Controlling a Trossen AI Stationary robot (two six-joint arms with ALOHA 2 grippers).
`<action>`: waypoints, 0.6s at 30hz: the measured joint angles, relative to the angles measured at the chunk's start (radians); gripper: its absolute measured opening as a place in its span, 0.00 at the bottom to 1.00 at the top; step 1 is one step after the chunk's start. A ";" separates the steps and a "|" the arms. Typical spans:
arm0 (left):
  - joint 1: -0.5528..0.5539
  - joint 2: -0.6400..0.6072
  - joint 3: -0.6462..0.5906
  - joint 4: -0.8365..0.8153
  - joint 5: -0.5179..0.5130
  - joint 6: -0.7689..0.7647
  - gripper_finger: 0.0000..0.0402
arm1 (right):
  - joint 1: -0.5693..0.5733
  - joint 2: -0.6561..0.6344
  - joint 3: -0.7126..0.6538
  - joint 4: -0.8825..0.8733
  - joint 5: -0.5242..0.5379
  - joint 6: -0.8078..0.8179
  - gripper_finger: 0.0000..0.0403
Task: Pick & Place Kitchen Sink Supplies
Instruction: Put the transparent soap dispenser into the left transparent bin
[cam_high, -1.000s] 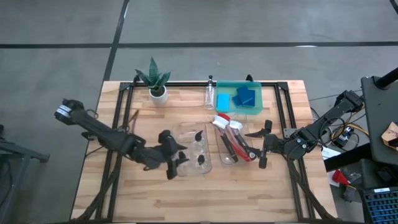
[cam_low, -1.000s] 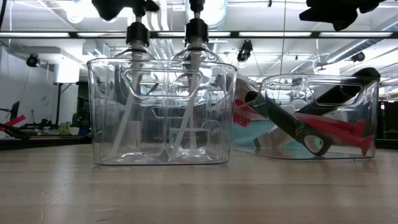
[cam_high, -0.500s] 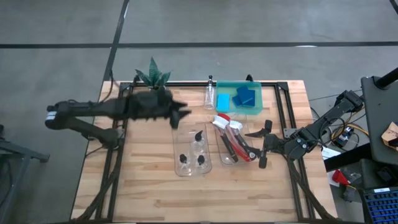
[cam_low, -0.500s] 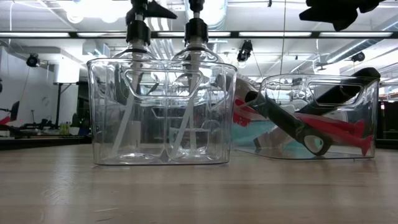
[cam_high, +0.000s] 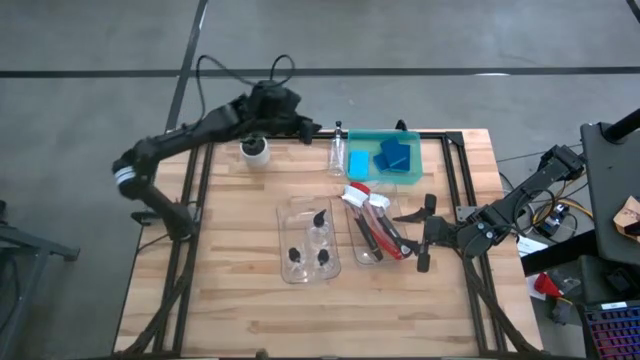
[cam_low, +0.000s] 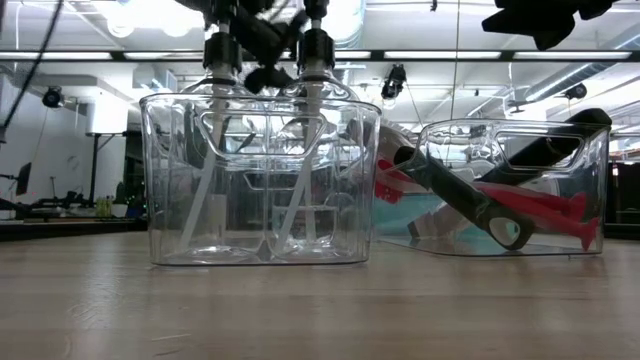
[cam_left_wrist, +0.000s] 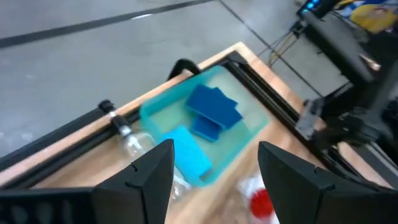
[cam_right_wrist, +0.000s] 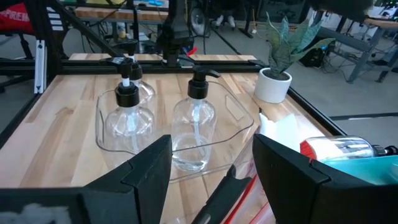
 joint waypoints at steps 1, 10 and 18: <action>0.012 0.029 0.027 -0.007 0.005 0.006 0.56 | 0.000 0.000 0.000 0.000 0.000 0.000 0.55; 0.076 0.271 0.260 -0.076 0.002 0.074 0.69 | 0.000 0.000 0.000 0.000 0.000 0.000 0.55; 0.101 0.439 0.369 -0.095 0.003 0.064 0.78 | 0.000 0.000 0.000 0.000 -0.001 0.000 0.55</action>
